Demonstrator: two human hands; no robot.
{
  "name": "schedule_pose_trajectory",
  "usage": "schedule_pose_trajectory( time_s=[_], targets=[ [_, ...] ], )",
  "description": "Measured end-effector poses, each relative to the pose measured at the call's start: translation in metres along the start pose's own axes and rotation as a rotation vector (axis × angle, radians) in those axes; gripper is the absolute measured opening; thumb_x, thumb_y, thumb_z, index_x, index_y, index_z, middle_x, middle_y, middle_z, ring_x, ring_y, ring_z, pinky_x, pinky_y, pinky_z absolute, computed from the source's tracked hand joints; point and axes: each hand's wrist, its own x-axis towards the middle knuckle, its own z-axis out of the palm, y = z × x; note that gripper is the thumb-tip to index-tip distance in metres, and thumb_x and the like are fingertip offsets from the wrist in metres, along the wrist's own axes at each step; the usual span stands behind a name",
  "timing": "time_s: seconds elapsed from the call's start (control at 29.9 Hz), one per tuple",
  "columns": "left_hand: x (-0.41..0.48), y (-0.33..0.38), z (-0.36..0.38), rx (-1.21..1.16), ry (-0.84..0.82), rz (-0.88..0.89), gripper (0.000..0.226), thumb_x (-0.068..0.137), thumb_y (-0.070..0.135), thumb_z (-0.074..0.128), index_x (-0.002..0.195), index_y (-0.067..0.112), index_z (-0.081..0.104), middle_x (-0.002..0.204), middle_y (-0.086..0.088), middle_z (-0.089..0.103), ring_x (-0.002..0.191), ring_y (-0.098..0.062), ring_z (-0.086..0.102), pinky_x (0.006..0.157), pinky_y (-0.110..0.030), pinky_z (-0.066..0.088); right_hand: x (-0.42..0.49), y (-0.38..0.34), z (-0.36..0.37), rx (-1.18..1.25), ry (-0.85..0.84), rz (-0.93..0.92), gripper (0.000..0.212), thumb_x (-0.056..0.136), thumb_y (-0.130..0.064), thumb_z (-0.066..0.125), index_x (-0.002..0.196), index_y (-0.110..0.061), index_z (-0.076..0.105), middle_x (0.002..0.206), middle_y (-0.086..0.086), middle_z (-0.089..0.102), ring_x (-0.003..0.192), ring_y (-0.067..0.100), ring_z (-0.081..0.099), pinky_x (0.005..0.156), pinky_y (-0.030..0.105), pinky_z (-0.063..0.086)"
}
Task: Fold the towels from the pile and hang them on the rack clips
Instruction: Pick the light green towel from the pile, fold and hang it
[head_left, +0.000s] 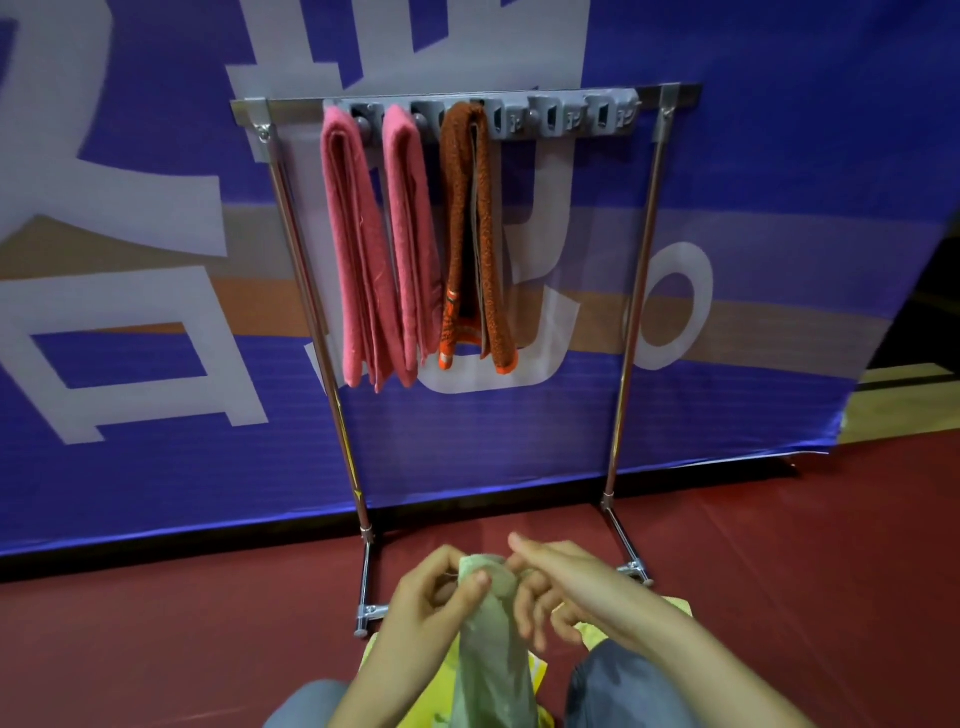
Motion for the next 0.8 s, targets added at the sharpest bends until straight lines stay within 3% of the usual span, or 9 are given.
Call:
schedule_pose_trajectory(
  time_s=[0.1,0.17,0.23,0.33,0.54,0.7,0.8],
  targets=[
    [0.001,0.000,-0.008,-0.013,0.011,-0.019,0.038,0.060,0.044,0.065,0.065,0.010,0.048,0.051,0.005,0.050,0.053,-0.006,0.043,0.053,-0.020,0.036,0.001,0.015,-0.004,-0.093,-0.047,0.061,0.034,0.095,-0.045,0.033,0.104,-0.017,0.050,0.045,-0.005,0.057,0.036,0.006,0.052,0.032,0.014,0.032],
    [0.002,0.000,-0.014,0.017,0.055,-0.012,0.042,0.058,0.049,0.062,0.065,0.010,0.048,0.053,0.005,0.046,0.056,-0.010,0.041,0.052,-0.025,0.033,0.000,0.027,-0.009,-0.185,-0.063,0.076,0.023,0.092,-0.043,0.043,0.087,-0.023,0.051,0.042,-0.007,0.054,0.035,0.004,0.050,0.034,0.015,0.035],
    [0.002,0.003,-0.021,0.047,0.089,0.013,0.046,0.057,0.050,0.060,0.065,0.006,0.049,0.050,0.005,0.046,0.051,-0.007,0.041,0.046,-0.019,0.033,-0.002,0.040,-0.017,-0.326,-0.042,0.061,0.024,0.087,-0.039,0.055,0.070,-0.024,0.048,0.039,-0.009,0.051,0.034,0.001,0.046,0.035,0.015,0.036],
    [0.003,0.004,-0.033,0.067,0.131,0.040,0.049,0.057,0.050,0.060,0.064,0.003,0.050,0.050,0.004,0.045,0.049,-0.008,0.041,0.044,-0.019,0.034,-0.010,0.051,-0.032,-0.435,0.030,0.035,0.027,0.081,-0.032,0.064,0.061,-0.025,0.047,0.045,-0.010,0.043,0.035,0.001,0.043,0.038,0.015,0.037],
    [-0.002,-0.007,-0.044,0.211,0.102,0.075,0.042,0.060,0.053,0.057,0.060,0.013,0.045,0.057,0.003,0.039,0.055,-0.008,0.035,0.050,-0.018,0.028,-0.014,0.034,-0.057,-0.483,0.284,-0.242,0.027,0.080,-0.016,0.066,0.061,-0.023,0.048,0.066,-0.009,0.046,0.059,-0.006,0.045,0.060,0.011,0.035],
    [0.007,0.000,-0.048,0.230,0.199,0.068,0.049,0.061,0.057,0.052,0.064,0.009,0.040,0.058,0.004,0.037,0.056,-0.009,0.035,0.048,-0.022,0.032,-0.004,-0.003,-0.053,-0.326,0.470,-0.438,0.021,0.074,-0.021,0.064,0.062,-0.020,0.047,0.062,-0.001,0.046,0.062,0.004,0.043,0.060,0.023,0.036],
    [0.023,0.038,-0.052,0.293,0.275,0.192,0.041,0.068,0.053,0.050,0.062,0.014,0.039,0.055,0.008,0.039,0.052,-0.002,0.034,0.048,-0.021,0.032,-0.006,-0.049,-0.047,-0.322,0.582,-0.602,0.026,0.076,-0.011,0.069,0.062,-0.023,0.050,0.060,-0.004,0.049,0.060,0.002,0.045,0.058,0.017,0.038]
  ],
)
